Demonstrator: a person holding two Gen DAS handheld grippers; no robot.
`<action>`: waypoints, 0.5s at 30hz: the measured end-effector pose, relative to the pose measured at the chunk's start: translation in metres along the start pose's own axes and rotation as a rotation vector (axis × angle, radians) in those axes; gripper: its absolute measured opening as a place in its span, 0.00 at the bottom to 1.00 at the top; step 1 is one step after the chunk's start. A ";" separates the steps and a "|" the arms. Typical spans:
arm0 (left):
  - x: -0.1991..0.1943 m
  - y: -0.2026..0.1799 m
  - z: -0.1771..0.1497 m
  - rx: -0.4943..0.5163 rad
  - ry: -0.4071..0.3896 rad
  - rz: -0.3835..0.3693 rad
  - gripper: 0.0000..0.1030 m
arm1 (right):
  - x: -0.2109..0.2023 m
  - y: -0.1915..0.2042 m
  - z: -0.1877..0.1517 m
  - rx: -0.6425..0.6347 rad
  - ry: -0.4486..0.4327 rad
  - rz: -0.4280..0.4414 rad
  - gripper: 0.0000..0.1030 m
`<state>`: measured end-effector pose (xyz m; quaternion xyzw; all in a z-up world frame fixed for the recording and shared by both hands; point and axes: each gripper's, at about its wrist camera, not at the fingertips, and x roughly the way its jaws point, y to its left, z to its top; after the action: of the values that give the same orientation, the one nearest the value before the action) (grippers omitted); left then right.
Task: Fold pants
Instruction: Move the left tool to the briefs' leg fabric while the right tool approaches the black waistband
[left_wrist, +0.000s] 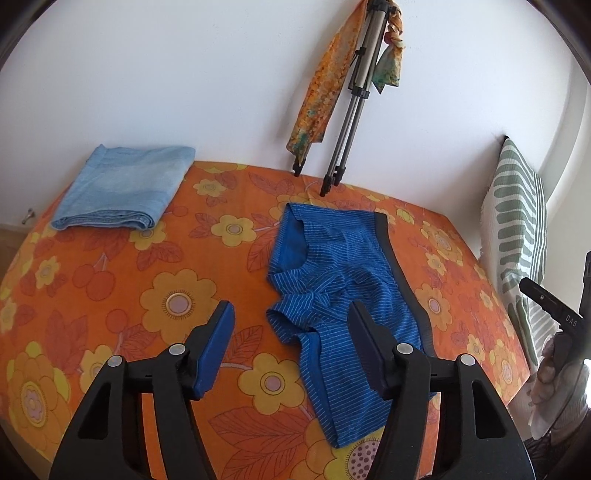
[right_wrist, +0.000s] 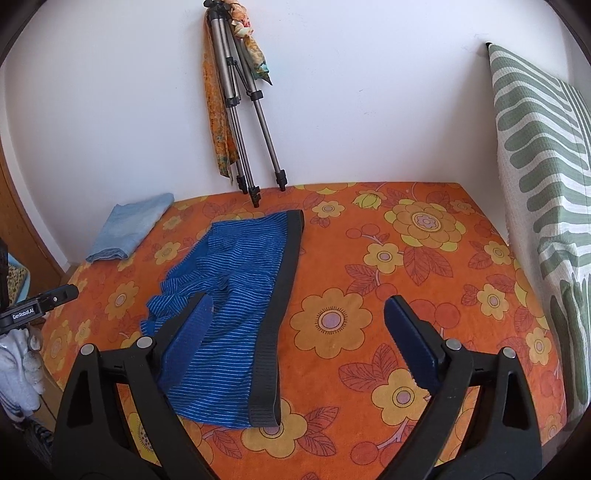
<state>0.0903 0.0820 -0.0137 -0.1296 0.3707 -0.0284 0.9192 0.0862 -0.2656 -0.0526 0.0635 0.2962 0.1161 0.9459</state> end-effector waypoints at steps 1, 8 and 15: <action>0.004 0.002 0.005 -0.003 0.000 0.001 0.61 | 0.005 -0.005 0.006 0.003 0.000 -0.010 0.93; 0.035 0.008 0.036 0.020 0.008 0.038 0.61 | 0.051 -0.033 0.040 0.057 0.035 -0.022 0.92; 0.064 0.007 0.064 0.035 0.025 0.028 0.58 | 0.101 -0.032 0.061 0.036 0.077 -0.035 0.88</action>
<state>0.1806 0.0937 -0.0141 -0.1077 0.3833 -0.0239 0.9170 0.2075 -0.2739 -0.0639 0.0707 0.3356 0.0964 0.9344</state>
